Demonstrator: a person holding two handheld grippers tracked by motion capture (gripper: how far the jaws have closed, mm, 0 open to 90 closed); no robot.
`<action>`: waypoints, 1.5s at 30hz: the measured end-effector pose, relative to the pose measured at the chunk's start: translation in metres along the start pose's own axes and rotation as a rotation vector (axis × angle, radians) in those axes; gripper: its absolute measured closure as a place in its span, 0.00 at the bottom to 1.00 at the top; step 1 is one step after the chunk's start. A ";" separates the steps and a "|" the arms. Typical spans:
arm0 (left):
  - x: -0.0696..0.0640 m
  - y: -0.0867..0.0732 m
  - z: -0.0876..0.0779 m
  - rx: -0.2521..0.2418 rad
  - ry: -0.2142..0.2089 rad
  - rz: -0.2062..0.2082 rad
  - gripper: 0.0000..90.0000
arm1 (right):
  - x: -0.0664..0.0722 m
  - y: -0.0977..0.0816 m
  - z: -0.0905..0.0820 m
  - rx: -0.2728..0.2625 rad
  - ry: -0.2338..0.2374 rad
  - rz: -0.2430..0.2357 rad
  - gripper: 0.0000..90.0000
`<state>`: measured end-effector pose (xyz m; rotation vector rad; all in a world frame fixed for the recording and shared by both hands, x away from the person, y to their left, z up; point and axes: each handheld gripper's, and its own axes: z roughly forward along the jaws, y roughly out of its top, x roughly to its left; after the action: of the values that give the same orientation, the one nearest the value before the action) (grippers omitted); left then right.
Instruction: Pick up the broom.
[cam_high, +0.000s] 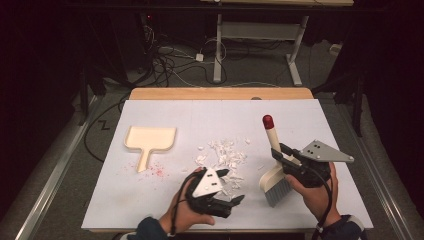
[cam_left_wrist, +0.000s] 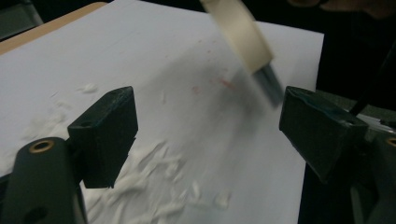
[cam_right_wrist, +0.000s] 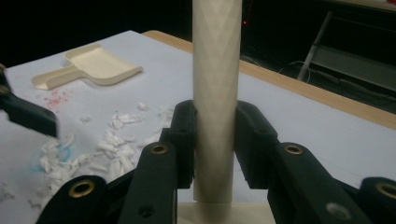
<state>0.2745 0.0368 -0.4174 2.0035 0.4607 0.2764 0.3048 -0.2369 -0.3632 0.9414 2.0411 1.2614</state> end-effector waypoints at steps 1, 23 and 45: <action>-0.003 0.003 0.008 -0.014 -0.005 0.002 0.20 | 0.005 0.000 0.002 -0.006 0.003 0.004 0.80; 0.019 0.002 0.020 0.009 -0.080 -0.069 0.72 | 0.042 0.009 -0.005 -0.094 0.111 -0.079 0.72; 0.028 0.003 -0.021 0.039 -0.315 0.152 0.72 | 0.041 -0.022 0.031 0.205 0.673 -0.362 0.62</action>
<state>0.2918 0.0646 -0.4055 2.0764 0.1159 0.0419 0.2975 -0.1955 -0.3994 0.1918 2.7376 1.2860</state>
